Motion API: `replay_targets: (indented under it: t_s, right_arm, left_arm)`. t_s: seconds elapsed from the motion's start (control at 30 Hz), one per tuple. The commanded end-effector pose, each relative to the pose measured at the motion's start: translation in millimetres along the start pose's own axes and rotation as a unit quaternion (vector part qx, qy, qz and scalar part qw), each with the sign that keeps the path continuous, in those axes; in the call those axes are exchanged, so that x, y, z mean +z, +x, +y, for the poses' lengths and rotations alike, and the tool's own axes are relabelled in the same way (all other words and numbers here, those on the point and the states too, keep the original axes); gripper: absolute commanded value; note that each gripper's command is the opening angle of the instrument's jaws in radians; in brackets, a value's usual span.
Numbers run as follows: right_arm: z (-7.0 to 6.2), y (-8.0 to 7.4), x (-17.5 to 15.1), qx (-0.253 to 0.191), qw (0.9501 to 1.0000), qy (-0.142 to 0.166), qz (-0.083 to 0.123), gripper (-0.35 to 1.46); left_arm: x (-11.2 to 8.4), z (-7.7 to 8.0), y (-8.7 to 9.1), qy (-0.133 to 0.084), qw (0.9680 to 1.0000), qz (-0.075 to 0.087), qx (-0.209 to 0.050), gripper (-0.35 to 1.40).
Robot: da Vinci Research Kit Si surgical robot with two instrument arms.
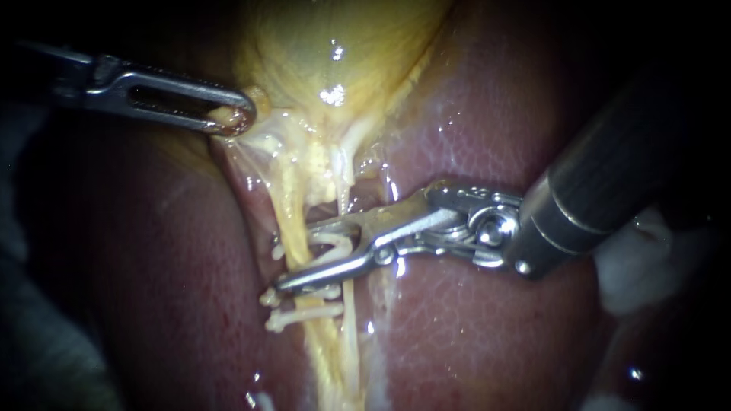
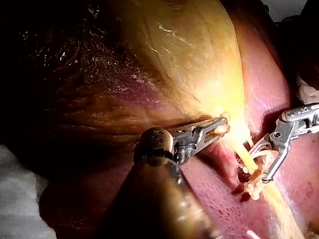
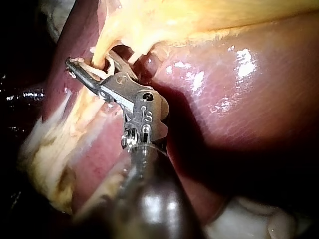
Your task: Clipping third clip left tube
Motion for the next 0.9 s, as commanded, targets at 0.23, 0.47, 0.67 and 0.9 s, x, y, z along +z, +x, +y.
replay_targets:
  t_s: [0.23,0.47,0.67,0.9]
  right_arm:
    - [0.7,-1.4,0.8,-0.005,0.9999,-0.006,-0.012,0.37]
    - [0.6,-1.1,1.0,0.003,0.9999,0.006,0.010,0.36]
    - [0.2,-0.6,1.5,0.023,0.9984,0.029,0.043,0.36]
    - [-0.2,0.6,1.4,0.036,0.9957,0.051,0.068,0.36]
  left_arm:
    - [0.0,0.0,0.0,0.000,1.0000,0.000,0.000,-0.35]
    - [-0.1,0.0,0.0,0.000,1.0000,0.000,0.000,-0.35]
    - [-0.1,0.0,0.0,0.001,1.0000,0.000,0.000,-0.35]
    - [-0.1,0.0,0.0,0.001,1.0000,0.000,0.000,-0.35]
